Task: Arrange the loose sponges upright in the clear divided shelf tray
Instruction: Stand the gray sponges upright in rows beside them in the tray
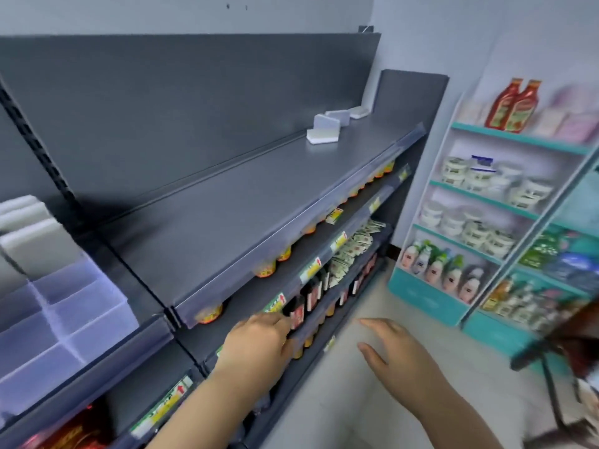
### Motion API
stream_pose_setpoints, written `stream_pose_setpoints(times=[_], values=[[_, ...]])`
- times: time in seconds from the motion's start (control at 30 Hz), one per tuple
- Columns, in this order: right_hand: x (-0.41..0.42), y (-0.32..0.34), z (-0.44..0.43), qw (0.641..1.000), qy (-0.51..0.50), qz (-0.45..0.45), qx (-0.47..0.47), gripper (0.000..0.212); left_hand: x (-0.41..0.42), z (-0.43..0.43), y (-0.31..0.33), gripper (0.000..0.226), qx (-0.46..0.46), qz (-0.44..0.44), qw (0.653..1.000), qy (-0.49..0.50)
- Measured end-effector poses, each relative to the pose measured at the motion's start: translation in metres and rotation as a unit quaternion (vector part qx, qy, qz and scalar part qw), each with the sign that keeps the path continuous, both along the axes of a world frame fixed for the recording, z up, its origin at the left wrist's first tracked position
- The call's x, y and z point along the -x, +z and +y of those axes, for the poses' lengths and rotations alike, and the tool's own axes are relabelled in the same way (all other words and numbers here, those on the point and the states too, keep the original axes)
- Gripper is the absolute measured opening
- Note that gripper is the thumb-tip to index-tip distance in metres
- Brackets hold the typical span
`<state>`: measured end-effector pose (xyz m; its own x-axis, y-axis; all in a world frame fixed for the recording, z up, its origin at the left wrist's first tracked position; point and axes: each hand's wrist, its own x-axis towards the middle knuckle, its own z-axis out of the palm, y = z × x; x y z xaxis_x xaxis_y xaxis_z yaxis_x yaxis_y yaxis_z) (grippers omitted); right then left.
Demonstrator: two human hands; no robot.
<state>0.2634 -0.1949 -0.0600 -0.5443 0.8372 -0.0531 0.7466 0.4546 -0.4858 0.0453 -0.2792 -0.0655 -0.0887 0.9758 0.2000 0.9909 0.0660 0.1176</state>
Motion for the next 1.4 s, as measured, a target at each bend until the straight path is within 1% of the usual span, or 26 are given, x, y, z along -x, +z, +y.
stream_pose_setpoints(times=[0.13,0.27,0.4,0.5,0.57,0.63,0.73,0.83,0.9,1.03,1.13,1.23,1.33,1.4], values=[[-0.035,0.005,0.072,1.0,-0.004,-0.004,-0.004,0.041,-0.031,0.084,-0.008,0.038,-0.01,0.0,1.0,-0.008],[-0.074,0.026,0.151,1.0,0.01,-0.011,-0.024,0.042,-0.068,0.174,0.009,0.043,-0.028,-0.004,1.0,-0.001],[-0.104,0.045,0.224,0.998,0.022,-0.007,-0.054,0.042,-0.099,0.238,0.029,0.032,-0.037,-0.018,0.999,0.019],[-0.108,0.051,0.267,0.998,0.032,0.014,-0.052,0.043,-0.107,0.273,0.039,0.033,-0.054,-0.02,0.998,0.033],[-0.1,0.051,0.294,0.997,0.057,0.023,-0.046,0.043,-0.102,0.297,0.046,0.035,-0.062,-0.026,0.996,0.05],[-0.087,0.053,0.323,0.995,0.087,0.025,-0.046,0.042,-0.092,0.325,0.051,0.033,-0.077,-0.032,0.994,0.076],[-0.066,0.055,0.375,0.991,0.119,0.03,-0.059,0.04,-0.074,0.373,0.055,0.03,-0.105,-0.018,0.988,0.116],[-0.048,0.063,0.438,0.988,0.129,0.025,-0.081,0.037,-0.051,0.428,0.058,0.028,-0.105,-0.015,0.984,0.145],[-0.039,0.07,0.481,0.988,0.124,0.024,-0.092,0.036,-0.034,0.465,0.06,0.031,-0.104,-0.031,0.982,0.155],[-0.028,0.089,0.563,0.989,0.115,-0.003,-0.092,0.038,0.001,0.536,0.066,0.032,-0.103,-0.026,0.98,0.169],[-0.015,0.091,0.615,0.989,0.122,0.008,-0.082,0.037,0.024,0.583,0.068,0.028,-0.094,-0.018,0.978,0.187],[0.006,0.08,0.656,0.988,0.14,0.023,-0.053,0.036,0.037,0.62,0.07,0.026,-0.079,-0.016,0.976,0.2],[0.039,0.071,0.698,0.981,0.179,0.059,-0.036,0.034,0.049,0.647,0.069,0.024,-0.075,-0.016,0.974,0.213],[0.066,0.07,0.726,0.972,0.219,0.074,-0.037,0.033,0.059,0.664,0.068,0.022,-0.069,-0.017,0.968,0.241]])
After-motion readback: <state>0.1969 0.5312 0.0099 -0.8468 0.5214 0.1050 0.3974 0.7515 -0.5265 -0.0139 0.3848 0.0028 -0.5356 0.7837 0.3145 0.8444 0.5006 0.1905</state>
